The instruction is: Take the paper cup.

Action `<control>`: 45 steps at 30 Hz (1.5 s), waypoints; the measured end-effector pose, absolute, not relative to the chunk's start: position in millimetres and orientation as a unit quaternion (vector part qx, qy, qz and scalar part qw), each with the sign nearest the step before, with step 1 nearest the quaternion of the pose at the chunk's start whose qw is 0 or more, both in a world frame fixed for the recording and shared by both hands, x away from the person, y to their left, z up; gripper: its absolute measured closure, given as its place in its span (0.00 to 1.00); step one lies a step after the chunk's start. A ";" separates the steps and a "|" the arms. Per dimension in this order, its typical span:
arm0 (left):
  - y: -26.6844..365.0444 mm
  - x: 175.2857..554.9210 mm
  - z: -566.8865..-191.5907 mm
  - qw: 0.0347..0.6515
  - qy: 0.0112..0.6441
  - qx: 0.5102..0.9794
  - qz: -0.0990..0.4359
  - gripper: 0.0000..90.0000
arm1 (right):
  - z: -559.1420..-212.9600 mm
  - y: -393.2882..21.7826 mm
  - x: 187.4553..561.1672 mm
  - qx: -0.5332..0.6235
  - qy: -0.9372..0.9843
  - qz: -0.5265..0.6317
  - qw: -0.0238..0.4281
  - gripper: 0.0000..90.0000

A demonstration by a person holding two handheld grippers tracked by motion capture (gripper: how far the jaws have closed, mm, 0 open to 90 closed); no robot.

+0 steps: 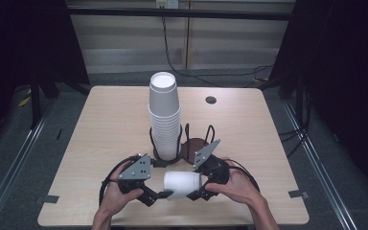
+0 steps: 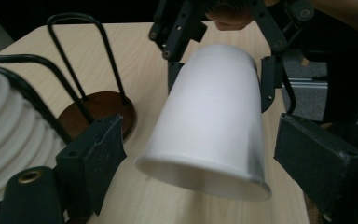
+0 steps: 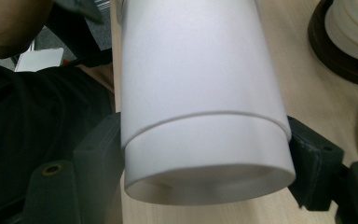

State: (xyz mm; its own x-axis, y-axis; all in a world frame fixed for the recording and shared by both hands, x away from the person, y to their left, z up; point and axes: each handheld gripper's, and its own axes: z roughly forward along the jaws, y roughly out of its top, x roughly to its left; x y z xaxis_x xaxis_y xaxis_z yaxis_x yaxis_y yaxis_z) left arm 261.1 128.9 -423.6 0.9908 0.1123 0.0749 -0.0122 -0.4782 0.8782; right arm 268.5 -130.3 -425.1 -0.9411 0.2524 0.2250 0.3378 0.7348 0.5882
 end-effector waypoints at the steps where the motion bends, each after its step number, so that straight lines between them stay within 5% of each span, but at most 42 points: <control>1: 130.7 262.1 -424.3 0.511 0.035 0.857 0.060 0.17 | -425.0 -131.9 268.8 -0.162 -0.928 -0.328 0.062 0.26; 26: 160.7 267.2 -441.1 0.558 0.107 0.821 0.059 0.17 | -435.5 -138.8 280.5 -0.198 -0.889 -0.411 0.042 0.26; 45: 161.8 265.1 -444.6 0.584 0.100 0.804 0.049 0.17 | -447.9 -140.8 264.2 -0.194 -0.849 -0.492 0.016 0.26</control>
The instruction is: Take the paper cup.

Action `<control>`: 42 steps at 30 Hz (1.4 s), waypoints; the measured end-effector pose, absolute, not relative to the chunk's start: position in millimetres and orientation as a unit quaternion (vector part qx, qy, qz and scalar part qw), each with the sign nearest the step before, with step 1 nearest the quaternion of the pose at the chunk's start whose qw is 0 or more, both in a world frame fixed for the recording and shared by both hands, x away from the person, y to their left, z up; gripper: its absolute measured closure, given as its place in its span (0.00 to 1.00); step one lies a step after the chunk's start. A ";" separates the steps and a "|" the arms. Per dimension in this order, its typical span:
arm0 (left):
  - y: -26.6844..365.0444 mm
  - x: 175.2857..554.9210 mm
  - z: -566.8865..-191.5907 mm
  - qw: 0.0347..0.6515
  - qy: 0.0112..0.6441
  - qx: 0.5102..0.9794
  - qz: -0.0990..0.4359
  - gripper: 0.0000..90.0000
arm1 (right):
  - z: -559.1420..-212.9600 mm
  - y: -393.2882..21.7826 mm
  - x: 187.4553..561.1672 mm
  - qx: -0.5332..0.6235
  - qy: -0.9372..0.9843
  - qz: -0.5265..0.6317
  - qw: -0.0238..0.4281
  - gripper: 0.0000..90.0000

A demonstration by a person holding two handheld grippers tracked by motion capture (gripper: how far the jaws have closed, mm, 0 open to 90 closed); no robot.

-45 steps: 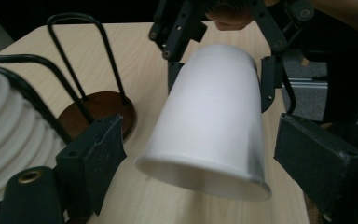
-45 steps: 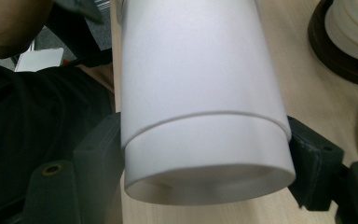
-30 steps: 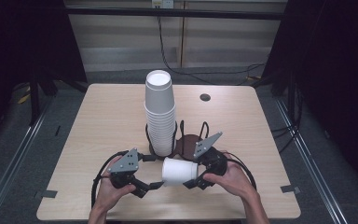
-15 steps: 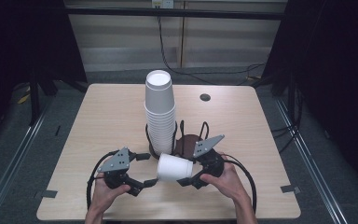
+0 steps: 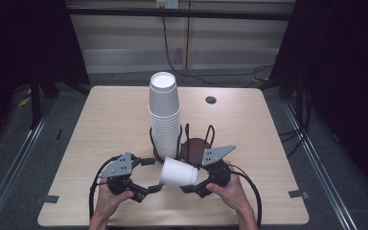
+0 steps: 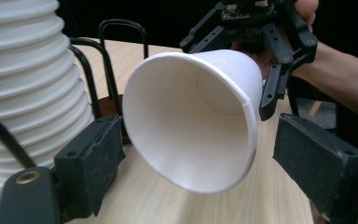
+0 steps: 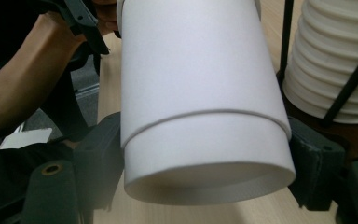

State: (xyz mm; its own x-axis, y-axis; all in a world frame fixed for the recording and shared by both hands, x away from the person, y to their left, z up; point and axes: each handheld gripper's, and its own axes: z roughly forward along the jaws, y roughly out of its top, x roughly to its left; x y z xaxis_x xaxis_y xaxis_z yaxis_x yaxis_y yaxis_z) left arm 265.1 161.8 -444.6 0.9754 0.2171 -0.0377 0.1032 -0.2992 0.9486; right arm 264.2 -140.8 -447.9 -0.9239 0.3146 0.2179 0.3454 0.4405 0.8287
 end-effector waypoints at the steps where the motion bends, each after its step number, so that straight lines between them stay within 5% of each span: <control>1: 161.4 265.2 -444.6 0.584 0.098 0.804 0.048 0.17 | -448.9 -140.3 263.7 -0.192 -0.846 -0.497 0.017 0.26; 25: 159.1 265.3 -449.4 0.602 0.089 0.793 0.031 0.17 | -453.7 -143.1 250.9 -0.164 -0.815 -0.556 -0.001 0.26; 31: 153.8 267.0 -451.1 0.600 0.101 0.793 0.039 0.00 | -452.4 -143.4 249.3 -0.160 -0.818 -0.552 0.002 0.26; 42: 144.6 269.9 -451.5 0.612 0.083 0.786 0.021 0.00 | -454.1 -139.5 249.1 -0.151 -0.822 -0.550 0.007 0.26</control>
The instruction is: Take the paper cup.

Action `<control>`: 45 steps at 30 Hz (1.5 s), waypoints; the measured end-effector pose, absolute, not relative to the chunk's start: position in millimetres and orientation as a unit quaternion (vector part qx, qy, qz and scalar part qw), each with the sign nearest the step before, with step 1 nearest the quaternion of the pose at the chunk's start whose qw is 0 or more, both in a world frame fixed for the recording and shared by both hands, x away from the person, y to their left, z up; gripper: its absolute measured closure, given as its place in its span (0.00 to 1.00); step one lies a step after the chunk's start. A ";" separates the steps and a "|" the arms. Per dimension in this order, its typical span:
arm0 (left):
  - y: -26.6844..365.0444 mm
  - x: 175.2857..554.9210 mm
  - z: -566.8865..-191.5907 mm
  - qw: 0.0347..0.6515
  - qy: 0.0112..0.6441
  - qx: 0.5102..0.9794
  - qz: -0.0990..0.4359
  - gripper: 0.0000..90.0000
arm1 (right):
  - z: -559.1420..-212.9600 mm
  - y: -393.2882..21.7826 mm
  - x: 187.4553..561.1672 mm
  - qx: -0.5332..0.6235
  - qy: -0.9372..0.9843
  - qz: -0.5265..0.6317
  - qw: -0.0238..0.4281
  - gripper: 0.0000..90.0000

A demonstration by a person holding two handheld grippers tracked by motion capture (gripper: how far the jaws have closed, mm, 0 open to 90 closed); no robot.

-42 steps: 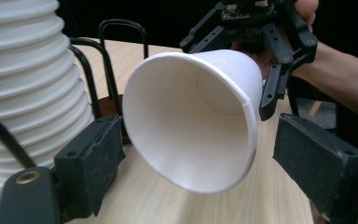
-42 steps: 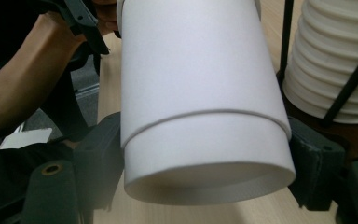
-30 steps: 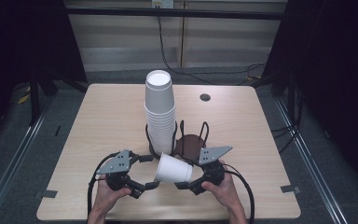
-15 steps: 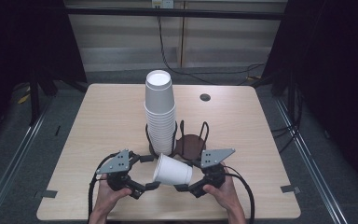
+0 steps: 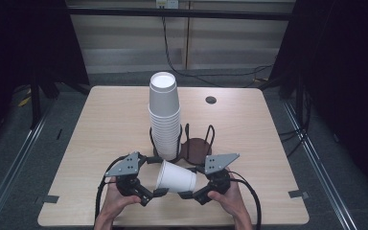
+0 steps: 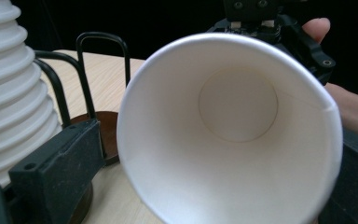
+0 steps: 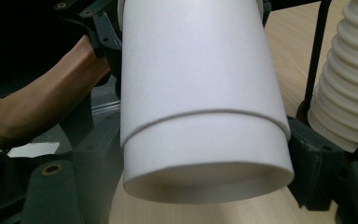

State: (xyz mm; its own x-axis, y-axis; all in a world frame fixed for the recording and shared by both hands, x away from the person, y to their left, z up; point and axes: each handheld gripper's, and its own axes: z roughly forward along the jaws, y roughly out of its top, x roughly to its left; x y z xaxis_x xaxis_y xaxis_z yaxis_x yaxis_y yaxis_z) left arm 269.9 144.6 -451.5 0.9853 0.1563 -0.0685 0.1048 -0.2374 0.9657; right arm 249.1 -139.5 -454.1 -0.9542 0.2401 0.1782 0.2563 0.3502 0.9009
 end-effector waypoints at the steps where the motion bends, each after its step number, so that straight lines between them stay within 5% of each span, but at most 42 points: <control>1: 144.0 270.1 -451.6 0.612 0.084 0.786 0.022 0.00 | -453.7 -139.3 249.1 -0.151 -0.822 -0.549 0.006 0.26; 35: 135.5 279.3 -454.9 0.629 0.077 0.772 -0.037 0.08 | -455.8 -140.6 254.8 -0.141 -0.821 -0.554 0.016 0.26; 45: 139.7 278.3 -451.8 0.632 0.087 0.769 -0.034 0.11 | -458.8 -142.8 251.4 -0.151 -0.808 -0.570 0.000 0.18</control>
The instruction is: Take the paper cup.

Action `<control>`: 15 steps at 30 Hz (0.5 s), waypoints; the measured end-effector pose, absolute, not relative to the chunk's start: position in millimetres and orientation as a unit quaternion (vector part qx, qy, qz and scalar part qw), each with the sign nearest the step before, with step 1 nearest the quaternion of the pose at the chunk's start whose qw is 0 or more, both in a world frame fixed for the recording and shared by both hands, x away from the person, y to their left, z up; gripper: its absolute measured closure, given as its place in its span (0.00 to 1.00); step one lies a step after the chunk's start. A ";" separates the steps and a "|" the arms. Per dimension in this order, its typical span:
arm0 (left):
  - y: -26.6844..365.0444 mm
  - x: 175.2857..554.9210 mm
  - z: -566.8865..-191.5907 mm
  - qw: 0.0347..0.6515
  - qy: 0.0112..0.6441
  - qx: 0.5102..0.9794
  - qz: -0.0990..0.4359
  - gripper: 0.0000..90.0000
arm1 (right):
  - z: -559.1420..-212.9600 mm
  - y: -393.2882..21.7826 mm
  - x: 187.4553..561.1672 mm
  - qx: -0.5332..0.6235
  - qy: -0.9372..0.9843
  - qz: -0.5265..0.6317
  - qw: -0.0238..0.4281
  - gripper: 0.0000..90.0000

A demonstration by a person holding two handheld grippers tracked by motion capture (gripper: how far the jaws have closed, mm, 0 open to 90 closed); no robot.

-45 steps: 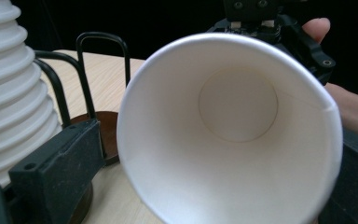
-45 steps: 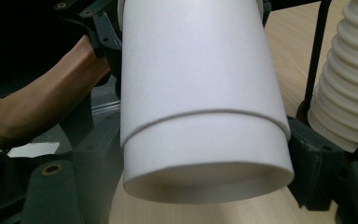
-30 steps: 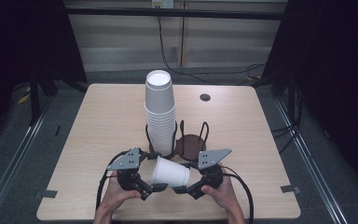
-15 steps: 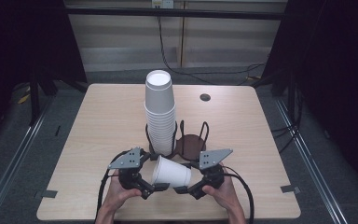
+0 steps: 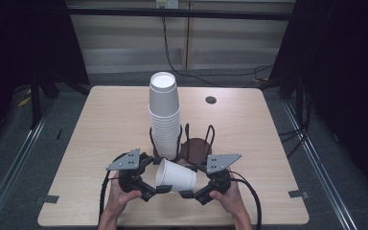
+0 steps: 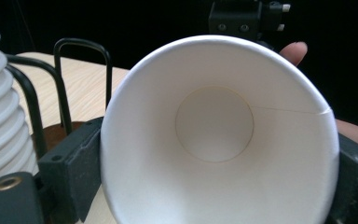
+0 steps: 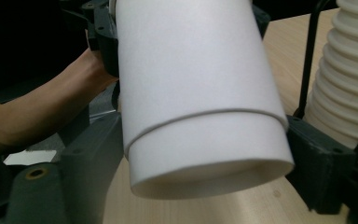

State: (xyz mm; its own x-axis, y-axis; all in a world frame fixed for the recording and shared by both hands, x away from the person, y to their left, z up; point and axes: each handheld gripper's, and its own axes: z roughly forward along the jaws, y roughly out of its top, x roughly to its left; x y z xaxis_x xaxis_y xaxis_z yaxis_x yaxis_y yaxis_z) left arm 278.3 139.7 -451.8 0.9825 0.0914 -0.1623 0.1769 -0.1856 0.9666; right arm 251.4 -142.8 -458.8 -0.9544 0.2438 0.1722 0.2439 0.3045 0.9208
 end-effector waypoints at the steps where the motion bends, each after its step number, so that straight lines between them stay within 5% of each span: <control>1: 140.5 278.8 -451.6 0.629 0.090 0.772 -0.029 0.11 | -459.4 -144.2 251.3 -0.156 -0.805 -0.573 -0.004 0.15; 15: 162.0 282.5 -441.7 0.594 0.125 0.795 0.002 0.11 | -467.8 -163.9 239.8 -0.222 -0.764 -0.599 -0.091 0.15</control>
